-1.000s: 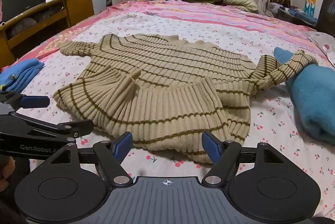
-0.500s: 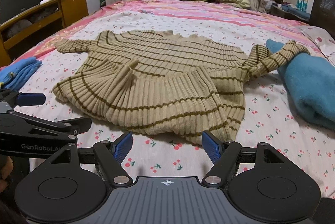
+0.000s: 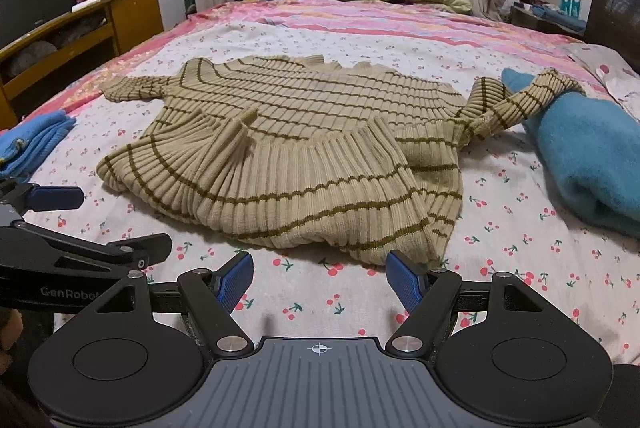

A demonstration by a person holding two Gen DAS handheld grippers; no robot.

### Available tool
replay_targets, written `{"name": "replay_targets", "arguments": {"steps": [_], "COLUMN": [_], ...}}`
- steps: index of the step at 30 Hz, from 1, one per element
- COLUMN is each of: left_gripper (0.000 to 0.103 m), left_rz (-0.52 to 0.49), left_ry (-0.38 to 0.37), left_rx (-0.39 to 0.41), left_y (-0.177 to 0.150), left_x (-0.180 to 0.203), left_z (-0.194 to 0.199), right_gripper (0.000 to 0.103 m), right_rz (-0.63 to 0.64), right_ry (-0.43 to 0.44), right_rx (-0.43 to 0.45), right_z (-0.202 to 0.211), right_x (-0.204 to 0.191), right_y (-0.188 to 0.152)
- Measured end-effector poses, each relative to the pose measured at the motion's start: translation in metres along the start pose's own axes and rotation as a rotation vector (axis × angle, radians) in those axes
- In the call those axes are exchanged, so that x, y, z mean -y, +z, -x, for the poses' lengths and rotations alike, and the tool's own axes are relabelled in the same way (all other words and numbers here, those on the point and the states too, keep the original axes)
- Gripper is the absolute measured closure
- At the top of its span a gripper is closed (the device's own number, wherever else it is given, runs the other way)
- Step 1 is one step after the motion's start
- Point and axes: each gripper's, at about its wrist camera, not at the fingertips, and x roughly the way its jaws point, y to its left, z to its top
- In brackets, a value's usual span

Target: Fold small clothes

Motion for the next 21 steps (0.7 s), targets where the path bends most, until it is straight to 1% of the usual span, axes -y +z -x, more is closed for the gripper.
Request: {"name": "replay_targets", "arguments": {"steps": [21], "left_gripper": [0.000], "left_rz": [0.004], "left_ry": [-0.003], "left_rx": [-0.017], "left_y": [-0.0035], "left_x": [0.0002], "left_z": [-0.0029], "right_gripper": [0.029], "right_rz": [-0.002], "right_ry": [0.003], "right_rx": [-0.008], "right_z": [-0.0028], "right_x": [-0.0008], "right_y": [-0.0038]}}
